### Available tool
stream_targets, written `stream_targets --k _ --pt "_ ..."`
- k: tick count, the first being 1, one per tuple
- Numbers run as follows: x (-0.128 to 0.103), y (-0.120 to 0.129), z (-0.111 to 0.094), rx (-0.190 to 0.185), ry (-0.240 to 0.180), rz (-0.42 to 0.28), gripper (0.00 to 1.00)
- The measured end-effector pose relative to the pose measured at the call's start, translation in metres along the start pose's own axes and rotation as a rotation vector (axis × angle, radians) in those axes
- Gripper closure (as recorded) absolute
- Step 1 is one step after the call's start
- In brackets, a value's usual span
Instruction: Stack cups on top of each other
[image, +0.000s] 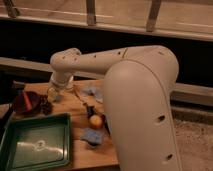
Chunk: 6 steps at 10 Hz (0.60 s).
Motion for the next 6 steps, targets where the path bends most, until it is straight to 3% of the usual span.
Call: stream_targets --k 6 --pt "-0.017 -0.015 0.026 -0.022 0.024 -0.078 0.36"
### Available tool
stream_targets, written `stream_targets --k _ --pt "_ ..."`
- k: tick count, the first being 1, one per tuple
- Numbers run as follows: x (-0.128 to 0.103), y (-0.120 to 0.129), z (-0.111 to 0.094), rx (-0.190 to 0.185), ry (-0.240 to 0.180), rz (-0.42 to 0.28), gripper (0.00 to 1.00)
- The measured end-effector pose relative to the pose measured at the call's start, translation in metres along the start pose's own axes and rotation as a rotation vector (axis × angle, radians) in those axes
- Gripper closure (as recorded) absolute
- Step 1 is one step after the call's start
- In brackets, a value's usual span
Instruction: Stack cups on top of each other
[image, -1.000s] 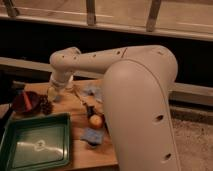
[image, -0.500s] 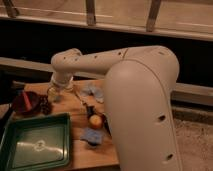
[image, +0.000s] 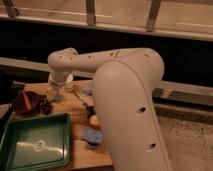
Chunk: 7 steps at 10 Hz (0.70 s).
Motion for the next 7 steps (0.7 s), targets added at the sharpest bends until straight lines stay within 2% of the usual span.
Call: stream_targets --k 4,7 --pt "-0.005 -0.012 0.02 -0.034 0.01 -0.036 0.36" --pt "-0.021 -0.017 0.039 -0.075 -0.004 -0.069 0.36"
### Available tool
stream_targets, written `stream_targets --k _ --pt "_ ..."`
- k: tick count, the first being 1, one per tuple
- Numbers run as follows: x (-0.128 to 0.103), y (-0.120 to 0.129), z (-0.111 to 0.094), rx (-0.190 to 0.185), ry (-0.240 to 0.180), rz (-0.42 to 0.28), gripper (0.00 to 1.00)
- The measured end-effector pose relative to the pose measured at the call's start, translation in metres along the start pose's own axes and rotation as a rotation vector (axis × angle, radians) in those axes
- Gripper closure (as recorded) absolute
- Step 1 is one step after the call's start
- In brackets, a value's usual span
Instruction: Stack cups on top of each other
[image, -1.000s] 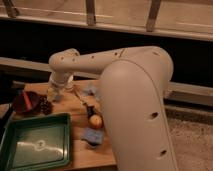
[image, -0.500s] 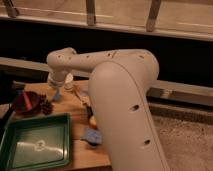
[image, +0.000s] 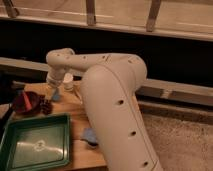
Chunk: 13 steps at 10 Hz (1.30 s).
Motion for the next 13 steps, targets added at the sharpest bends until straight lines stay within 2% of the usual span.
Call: stream_targets --k 3,9,13 --pt "-0.011 0.002 0.018 -0.043 -0.017 -0.025 0.36" --pt "-0.012 0.002 0.018 -0.046 -0.02 -0.027 0.36" --pt "-0.026 0.0 0.05 -0.101 -0.019 -0.056 0.36"
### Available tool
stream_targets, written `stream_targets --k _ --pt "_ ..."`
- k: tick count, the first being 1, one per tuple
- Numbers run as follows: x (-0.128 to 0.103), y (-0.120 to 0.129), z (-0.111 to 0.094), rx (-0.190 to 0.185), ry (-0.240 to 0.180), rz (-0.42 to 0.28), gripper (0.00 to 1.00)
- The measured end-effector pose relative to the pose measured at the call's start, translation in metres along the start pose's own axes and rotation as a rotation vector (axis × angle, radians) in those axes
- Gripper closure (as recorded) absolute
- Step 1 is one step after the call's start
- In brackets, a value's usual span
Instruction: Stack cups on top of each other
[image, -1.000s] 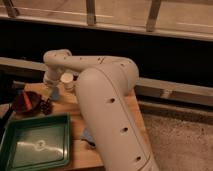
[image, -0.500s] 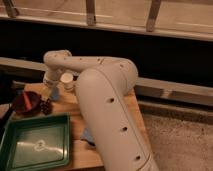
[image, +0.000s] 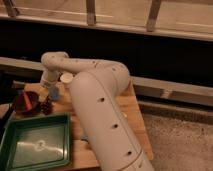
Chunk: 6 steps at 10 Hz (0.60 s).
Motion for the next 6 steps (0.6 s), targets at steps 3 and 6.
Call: stream_targets --k 3,6 --pt "0.009 -0.012 0.008 -0.025 0.029 0.007 0.36" --pt "0.023 -0.014 0.012 -0.034 0.066 0.023 0.36"
